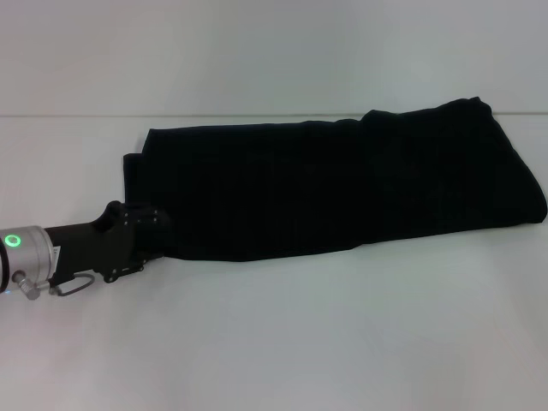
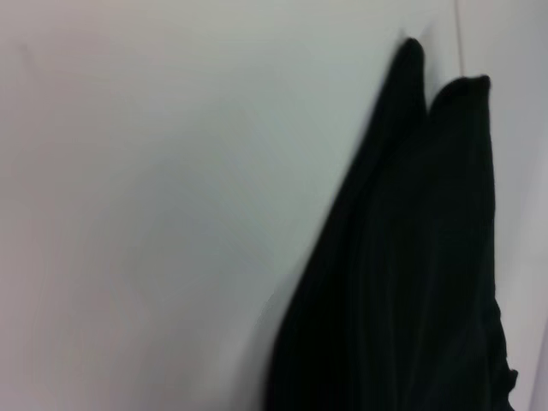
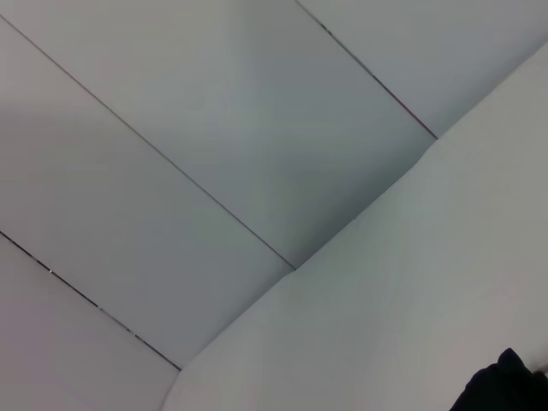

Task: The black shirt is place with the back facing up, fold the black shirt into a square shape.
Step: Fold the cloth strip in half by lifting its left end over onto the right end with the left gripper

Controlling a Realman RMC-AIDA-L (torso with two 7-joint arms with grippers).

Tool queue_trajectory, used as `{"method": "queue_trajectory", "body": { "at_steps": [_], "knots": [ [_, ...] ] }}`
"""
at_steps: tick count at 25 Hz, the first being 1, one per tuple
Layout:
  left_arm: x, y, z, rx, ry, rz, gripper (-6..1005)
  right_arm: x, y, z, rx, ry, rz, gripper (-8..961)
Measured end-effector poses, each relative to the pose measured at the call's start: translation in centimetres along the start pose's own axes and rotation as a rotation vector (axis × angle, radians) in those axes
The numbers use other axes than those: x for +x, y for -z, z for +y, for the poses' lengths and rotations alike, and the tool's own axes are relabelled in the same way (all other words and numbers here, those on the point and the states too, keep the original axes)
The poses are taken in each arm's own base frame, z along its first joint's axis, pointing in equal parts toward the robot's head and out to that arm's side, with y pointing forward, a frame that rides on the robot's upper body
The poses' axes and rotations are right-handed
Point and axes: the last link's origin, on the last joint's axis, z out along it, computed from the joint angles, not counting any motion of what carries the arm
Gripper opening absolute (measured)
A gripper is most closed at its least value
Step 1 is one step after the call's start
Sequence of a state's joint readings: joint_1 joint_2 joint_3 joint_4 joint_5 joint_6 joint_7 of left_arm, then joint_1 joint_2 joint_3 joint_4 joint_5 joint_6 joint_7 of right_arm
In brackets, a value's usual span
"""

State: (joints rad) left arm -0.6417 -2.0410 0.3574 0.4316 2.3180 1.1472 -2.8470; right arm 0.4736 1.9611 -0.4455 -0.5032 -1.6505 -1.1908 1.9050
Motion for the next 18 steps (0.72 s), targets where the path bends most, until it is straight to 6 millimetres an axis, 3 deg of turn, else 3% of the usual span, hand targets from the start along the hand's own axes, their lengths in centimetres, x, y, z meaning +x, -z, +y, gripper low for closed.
{"method": "queue_trajectory", "body": {
  "at_steps": [18],
  "knots": [
    [-0.5, -1.3, -0.5, 0.025, 0.028, 0.022, 559, 0.0, 0.1, 0.0, -0.003, -0.001, -0.002, 670]
  ]
}}
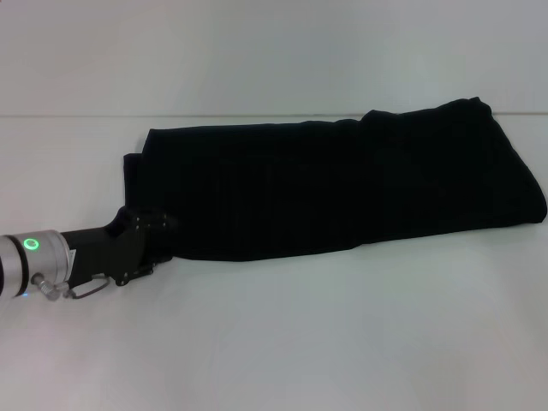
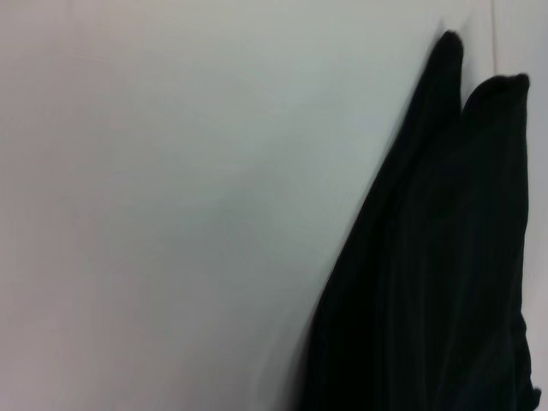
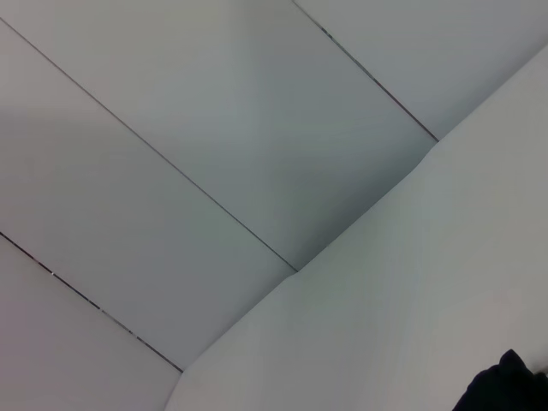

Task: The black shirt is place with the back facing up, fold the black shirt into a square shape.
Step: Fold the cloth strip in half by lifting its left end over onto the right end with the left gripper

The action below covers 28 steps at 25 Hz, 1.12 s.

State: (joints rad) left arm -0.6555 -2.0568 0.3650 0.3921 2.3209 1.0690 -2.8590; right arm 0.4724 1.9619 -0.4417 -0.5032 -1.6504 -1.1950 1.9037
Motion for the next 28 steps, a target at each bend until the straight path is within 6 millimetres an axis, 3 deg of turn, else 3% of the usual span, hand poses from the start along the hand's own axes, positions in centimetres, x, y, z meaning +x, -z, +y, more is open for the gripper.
{"method": "queue_trajectory", "body": {
  "at_steps": [17, 28],
  "knots": [
    [1.0, -1.4, 3.3, -0.102, -0.061, 0.096, 560, 0.0, 0.2, -0.1, 0.004, -0.001, -0.003, 670],
    [1.1, -1.5, 2.4, -0.049, -0.057, 0.093, 546, 0.0, 0.3, -0.2, 0.005, -0.003, -0.004, 670]
  ]
}}
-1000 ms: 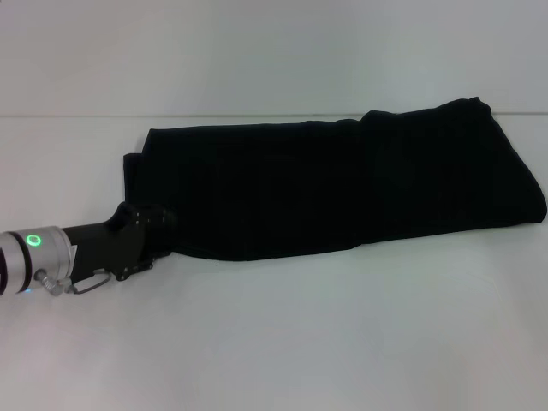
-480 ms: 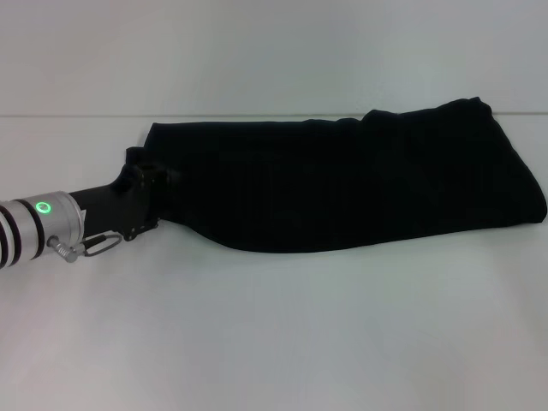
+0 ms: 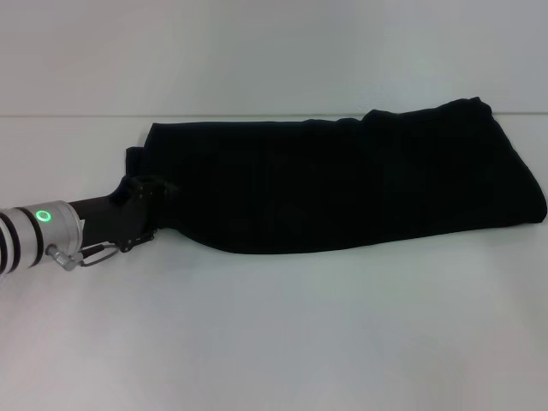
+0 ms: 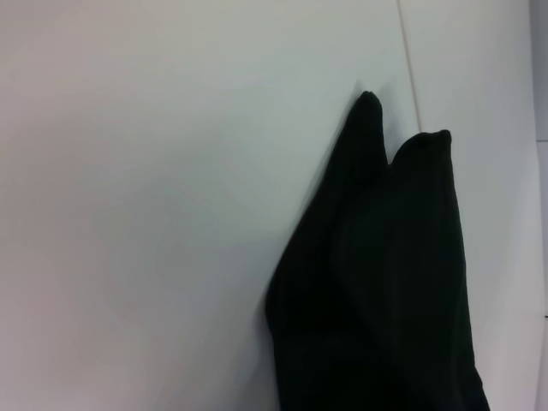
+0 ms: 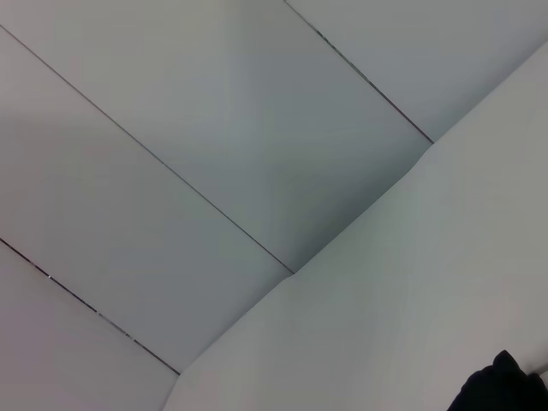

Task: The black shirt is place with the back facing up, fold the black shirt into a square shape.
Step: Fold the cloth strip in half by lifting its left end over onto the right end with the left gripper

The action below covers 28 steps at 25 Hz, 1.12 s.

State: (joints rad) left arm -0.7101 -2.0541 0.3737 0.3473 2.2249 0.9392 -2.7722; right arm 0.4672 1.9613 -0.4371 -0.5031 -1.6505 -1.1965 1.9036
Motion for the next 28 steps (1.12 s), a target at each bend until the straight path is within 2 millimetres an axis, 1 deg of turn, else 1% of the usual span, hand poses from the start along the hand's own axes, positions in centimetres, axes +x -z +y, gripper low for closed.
{"method": "queue_trajectory", "body": {
  "at_steps": [6, 14, 20, 23, 28],
  "knots": [
    [0.39, -0.02, 0.19, 0.006, -0.006, 0.016, 528, 0.07, 0.01, -0.01, 0.000, -0.002, 0.000, 670],
    [-0.02, -0.49, 0.68, 0.019, -0.045, -0.003, 505, -0.02, 0.04, -0.03, 0.001, -0.003, -0.002, 670],
    [0.16, -0.40, 0.70, 0.019, -0.046, 0.002, 237, -0.09, 0.14, -0.11, 0.003, -0.003, -0.006, 670],
    [0.22, -0.33, 0.62, 0.021, -0.051, 0.003, 183, -0.12, 0.18, -0.13, 0.004, -0.004, -0.008, 669],
    [0.83, 0.17, 0.65, 0.022, -0.114, 0.014, 92, -0.18, 0.28, -0.20, 0.006, -0.005, -0.009, 669]
  ]
}}
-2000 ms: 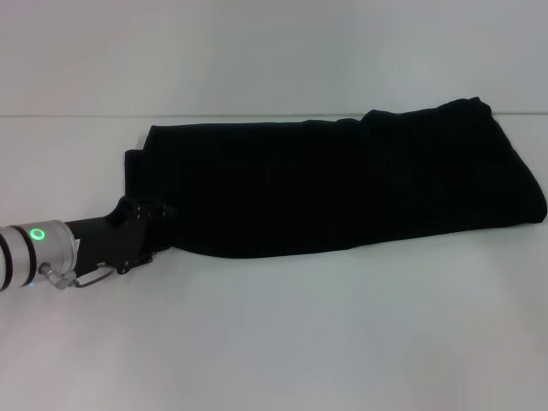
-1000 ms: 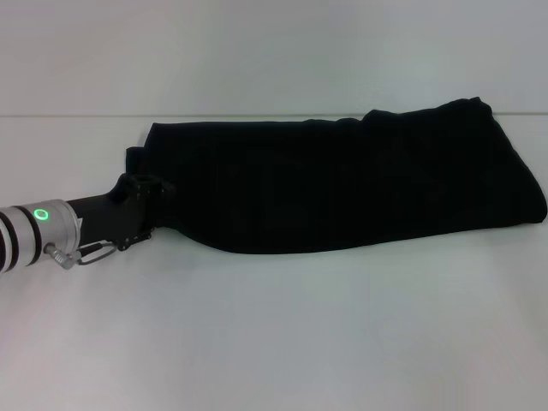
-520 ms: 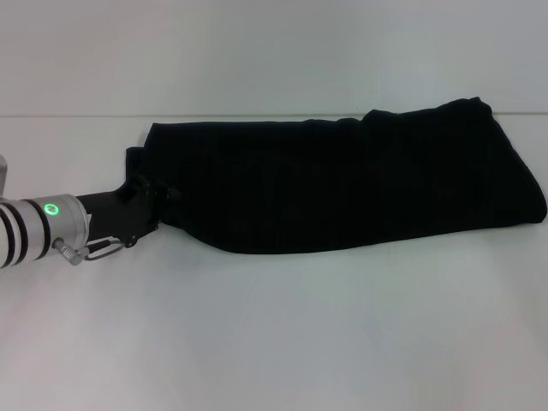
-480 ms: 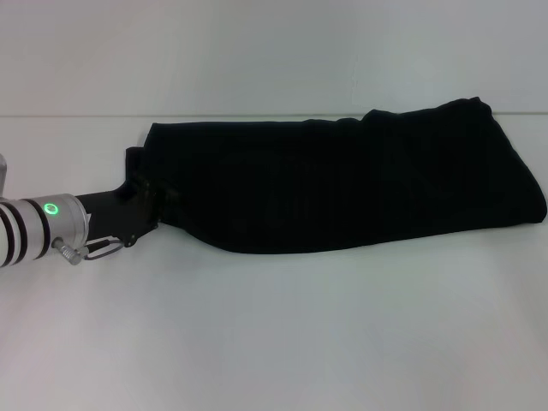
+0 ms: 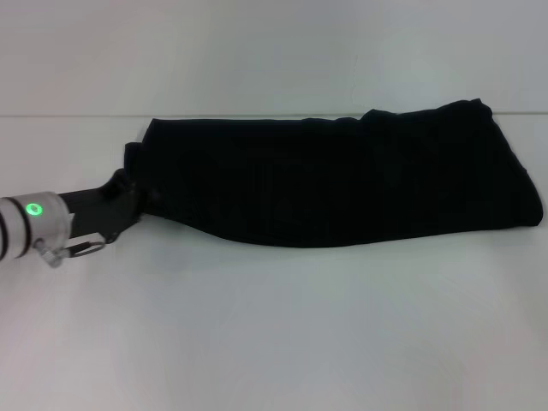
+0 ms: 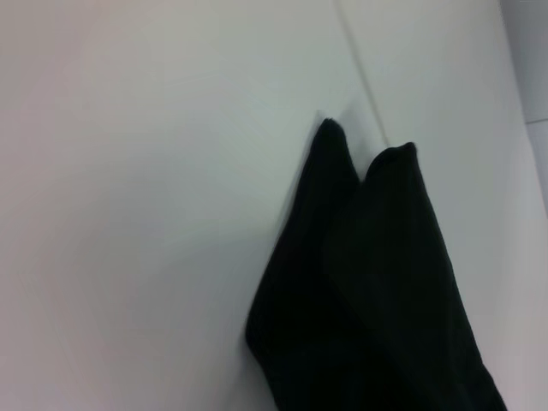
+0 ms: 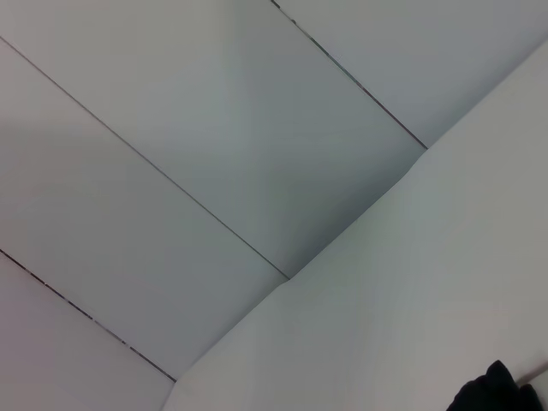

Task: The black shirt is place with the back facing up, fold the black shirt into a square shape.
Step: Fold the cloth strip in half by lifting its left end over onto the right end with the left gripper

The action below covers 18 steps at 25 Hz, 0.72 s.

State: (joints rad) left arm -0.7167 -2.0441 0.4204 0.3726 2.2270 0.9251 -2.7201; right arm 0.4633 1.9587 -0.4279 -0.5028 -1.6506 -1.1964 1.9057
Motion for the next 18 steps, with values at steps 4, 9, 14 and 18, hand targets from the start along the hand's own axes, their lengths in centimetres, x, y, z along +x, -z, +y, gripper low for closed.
{"method": "queue_trajectory", "body": {
  "at_steps": [4, 9, 14, 18],
  "knots": [
    [1.3, 1.8, -1.1, 0.012, -0.092, 0.033, 74, -0.1, 0.1, -0.1, 0.003, -0.005, -0.001, 669],
    [2.7, 3.7, -2.5, 0.030, -0.130, 0.094, 73, -0.1, 0.2, -0.1, 0.006, -0.012, 0.002, 669],
    [4.2, 5.2, -3.3, 0.045, -0.138, 0.163, 73, 0.0, 0.2, -0.2, 0.007, -0.021, 0.007, 669],
    [5.5, 7.3, -4.7, 0.049, -0.090, 0.256, 74, 0.1, 0.2, -0.2, 0.008, -0.027, 0.010, 669]
  ]
}}
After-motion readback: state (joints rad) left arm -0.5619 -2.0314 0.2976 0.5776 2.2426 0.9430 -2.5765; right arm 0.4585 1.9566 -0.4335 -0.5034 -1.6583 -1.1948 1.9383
